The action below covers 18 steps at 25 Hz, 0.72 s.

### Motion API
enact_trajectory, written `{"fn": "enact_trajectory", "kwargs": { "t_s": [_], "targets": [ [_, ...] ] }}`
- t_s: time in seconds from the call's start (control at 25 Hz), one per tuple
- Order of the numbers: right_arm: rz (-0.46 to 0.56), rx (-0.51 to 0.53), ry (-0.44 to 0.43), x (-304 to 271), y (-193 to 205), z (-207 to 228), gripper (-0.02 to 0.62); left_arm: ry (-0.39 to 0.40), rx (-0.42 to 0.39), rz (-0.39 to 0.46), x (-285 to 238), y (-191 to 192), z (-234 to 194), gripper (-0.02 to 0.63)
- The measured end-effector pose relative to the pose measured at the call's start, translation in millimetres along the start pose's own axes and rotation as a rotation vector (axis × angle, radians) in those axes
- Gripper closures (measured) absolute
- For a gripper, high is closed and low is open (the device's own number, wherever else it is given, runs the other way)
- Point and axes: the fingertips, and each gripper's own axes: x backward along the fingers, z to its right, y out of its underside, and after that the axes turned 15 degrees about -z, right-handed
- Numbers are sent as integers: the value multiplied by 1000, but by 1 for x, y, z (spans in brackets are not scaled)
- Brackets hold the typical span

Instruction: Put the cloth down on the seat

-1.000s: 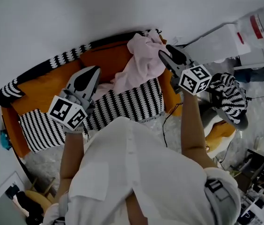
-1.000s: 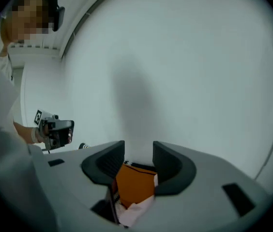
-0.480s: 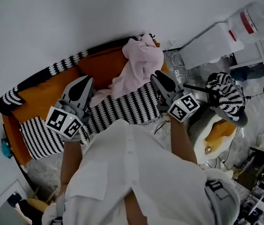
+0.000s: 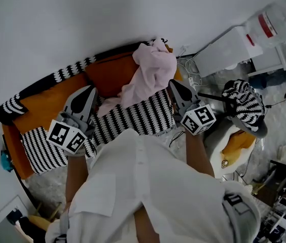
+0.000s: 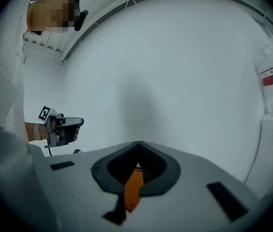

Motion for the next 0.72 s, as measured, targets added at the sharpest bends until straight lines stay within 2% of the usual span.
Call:
{"fn": "enact_trajectory", "kwargs": {
  "t_s": [0.32, 0.72],
  "targets": [
    [-6, 22, -35, -9, -3, -11, 586, -9, 6, 2, 5, 1, -2, 589],
    [-31, 1, -51, -15, 9, -14, 586, -18, 24, -13, 7, 11, -4, 589]
  ]
}}
